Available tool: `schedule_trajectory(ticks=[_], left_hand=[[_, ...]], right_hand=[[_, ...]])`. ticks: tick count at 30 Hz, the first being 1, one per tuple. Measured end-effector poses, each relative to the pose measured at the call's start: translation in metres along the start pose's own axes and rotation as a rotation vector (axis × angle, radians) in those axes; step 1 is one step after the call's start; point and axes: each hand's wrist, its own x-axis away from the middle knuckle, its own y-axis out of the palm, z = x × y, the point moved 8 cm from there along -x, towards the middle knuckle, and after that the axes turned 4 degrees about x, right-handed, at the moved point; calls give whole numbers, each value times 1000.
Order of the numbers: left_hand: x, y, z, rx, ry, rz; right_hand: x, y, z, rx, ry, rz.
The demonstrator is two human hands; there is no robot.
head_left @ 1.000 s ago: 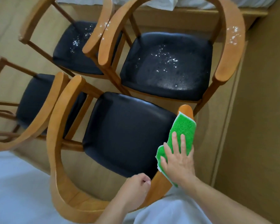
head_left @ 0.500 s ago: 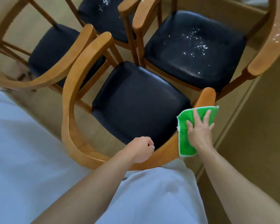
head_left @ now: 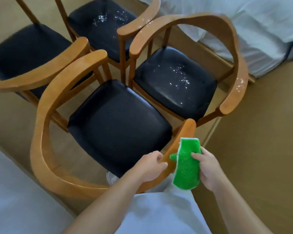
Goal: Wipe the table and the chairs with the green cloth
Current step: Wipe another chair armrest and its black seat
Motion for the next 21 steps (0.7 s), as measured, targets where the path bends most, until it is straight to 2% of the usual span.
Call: schedule_trajectory(ticks=[2, 4, 7, 11, 13, 16, 19, 21], left_hand=[[-9, 13, 16, 149, 11, -13], [-19, 21, 21, 289, -25, 8], [-34, 27, 17, 327, -126, 97], [-55, 36, 16, 260, -313, 240], [-63, 41, 26, 137, -376, 327], [-84, 46, 54, -46, -281, 427], [-111, 67, 68, -186, -263, 313], [-120, 71, 68, -220, -291, 334]], right_hand=[[2, 16, -4, -41, 17, -171], [-4, 26, -9, -29, 29, -274], [-27, 25, -14, 139, 10, -237], [-63, 14, -35, 653, -202, -197], [-81, 6, -45, 842, -305, -194], [-107, -9, -52, 900, -290, -283], [-132, -30, -61, 929, -215, -311], [-146, -48, -70, 925, -188, -264]])
